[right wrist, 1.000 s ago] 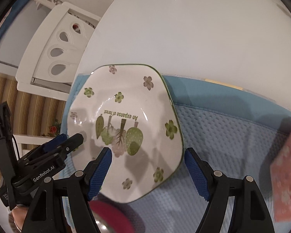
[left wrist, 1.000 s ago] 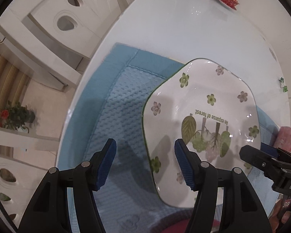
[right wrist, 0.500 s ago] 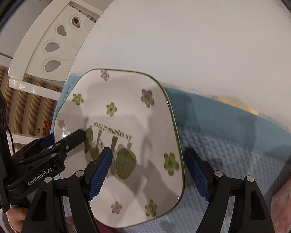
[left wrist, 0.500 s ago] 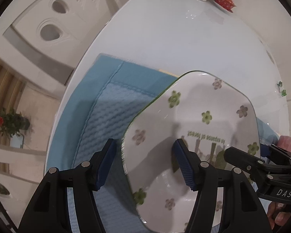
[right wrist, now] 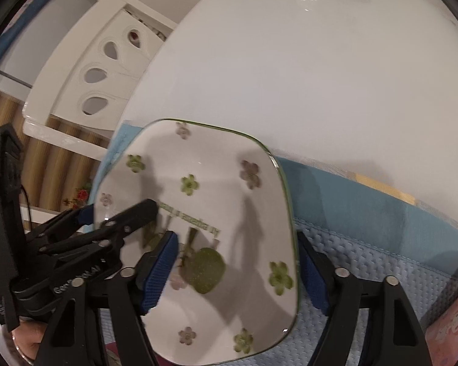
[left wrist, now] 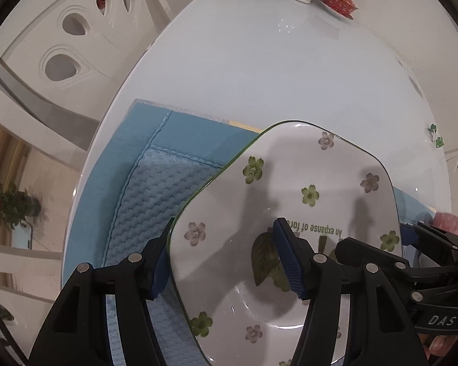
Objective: Organize plates and bowls
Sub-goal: 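Close both grippers on the leaf-print plate's rim, then lift the leaf-print plate and carry it toward the plate stack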
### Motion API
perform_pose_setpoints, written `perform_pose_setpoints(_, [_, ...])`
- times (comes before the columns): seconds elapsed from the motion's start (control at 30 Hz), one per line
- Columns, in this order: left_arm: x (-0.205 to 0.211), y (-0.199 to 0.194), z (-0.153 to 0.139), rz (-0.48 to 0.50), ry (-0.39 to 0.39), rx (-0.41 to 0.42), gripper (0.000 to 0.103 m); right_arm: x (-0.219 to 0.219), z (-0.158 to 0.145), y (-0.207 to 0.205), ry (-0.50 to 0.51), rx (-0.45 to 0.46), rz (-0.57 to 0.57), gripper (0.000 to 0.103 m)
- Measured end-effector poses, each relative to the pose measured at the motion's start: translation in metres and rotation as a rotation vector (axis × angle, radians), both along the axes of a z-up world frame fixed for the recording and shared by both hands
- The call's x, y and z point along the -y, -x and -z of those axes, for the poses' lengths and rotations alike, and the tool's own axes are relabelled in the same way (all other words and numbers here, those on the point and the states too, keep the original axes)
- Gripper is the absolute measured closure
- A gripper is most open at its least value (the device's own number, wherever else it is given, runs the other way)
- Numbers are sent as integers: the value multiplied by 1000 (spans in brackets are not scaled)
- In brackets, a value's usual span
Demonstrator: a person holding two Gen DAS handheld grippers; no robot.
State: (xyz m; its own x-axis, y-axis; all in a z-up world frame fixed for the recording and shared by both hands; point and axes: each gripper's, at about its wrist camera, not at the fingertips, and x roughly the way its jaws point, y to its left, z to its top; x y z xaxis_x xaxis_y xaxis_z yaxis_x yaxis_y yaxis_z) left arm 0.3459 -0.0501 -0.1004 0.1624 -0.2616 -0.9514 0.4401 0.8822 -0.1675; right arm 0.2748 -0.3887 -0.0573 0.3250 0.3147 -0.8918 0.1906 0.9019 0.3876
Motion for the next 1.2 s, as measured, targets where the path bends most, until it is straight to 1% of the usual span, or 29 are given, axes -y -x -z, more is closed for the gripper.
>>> perform_pose_setpoints(0.23, [2, -3, 2, -1, -11, 6, 46, -1, 2, -5, 10, 8, 19, 31])
perform_pose_setpoints(0.33, [-1, -5, 2, -5, 12, -6, 47, 3, 1, -8, -7, 20, 39, 31])
perform_pose_setpoints(0.43, [-1, -8, 1, 4, 29, -5, 47, 5, 1, -10, -18, 31, 36, 31])
perform_pose_setpoints(0.53, [2, -8, 0, 14, 5, 3, 47, 4, -1, -11, -10, 28, 18, 34])
perform_pose_setpoints(0.6, [5, -4, -1, 42, -12, 25, 47, 3, -2, -9, -3, 23, -2, 35])
perform_pose_setpoints(0.73, [4, -2, -7, 46, 11, 29, 47, -2, -6, -10, 13, 13, -46, 35])
perform_pose_setpoints(0.93, [-2, 1, -16, 46, 62, 31, 46, -4, -15, -8, 8, 33, -55, 35])
perform_pose_setpoints(1.0, [-4, 3, -19, 48, 81, 21, 46, -6, -20, -5, 29, 40, -65, 36])
perform_pose_setpoints(1.2, [-5, 13, -30, 69, 107, 23, 46, -1, -35, 7, 14, 63, -55, 36])
